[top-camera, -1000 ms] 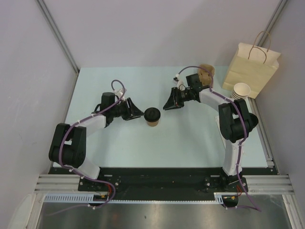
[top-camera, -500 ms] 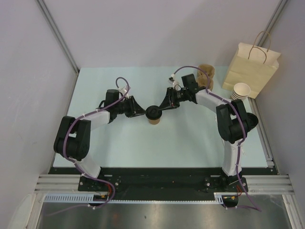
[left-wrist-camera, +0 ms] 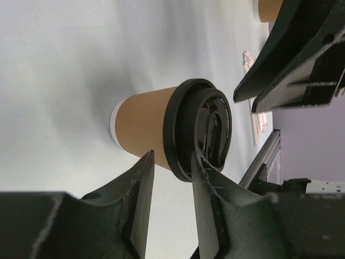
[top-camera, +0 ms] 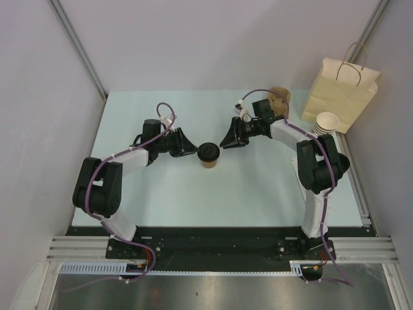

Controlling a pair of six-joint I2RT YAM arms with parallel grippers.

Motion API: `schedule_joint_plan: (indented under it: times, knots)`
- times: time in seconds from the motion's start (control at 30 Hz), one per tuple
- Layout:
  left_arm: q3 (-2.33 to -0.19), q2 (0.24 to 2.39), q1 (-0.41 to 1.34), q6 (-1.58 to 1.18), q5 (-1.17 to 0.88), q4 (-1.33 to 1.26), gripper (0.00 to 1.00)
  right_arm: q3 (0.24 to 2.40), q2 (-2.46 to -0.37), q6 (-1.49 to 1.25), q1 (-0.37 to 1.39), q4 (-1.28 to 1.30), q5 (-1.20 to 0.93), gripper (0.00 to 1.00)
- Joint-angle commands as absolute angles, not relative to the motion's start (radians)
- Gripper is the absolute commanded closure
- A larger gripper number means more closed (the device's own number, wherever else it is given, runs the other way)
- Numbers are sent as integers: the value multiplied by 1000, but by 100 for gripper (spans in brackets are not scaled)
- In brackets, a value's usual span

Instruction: Pack the takeout coffee

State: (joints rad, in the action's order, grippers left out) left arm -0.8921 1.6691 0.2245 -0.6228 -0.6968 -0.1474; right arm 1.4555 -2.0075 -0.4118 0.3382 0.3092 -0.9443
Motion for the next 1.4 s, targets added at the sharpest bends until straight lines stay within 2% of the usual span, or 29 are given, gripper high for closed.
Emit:
schedule_joint_plan:
  times: [0.0, 0.57, 1.1, 1.37]
  knots:
    - [-865, 1609, 216, -635, -741, -170, 58, 1491, -1921, -411, 327, 305, -986, 64]
    - [-844, 1611, 230, -660, -752, -193, 57, 1493, -1980, -581, 452, 95, -996, 70]
    - [-838, 1647, 241, -663, -756, -221, 58, 1491, -2082, -549, 457, 123, -954, 73]
    - [-799, 1698, 241, -630, -738, -210, 62, 1488, -2094, -534, 446, 144, -943, 73]
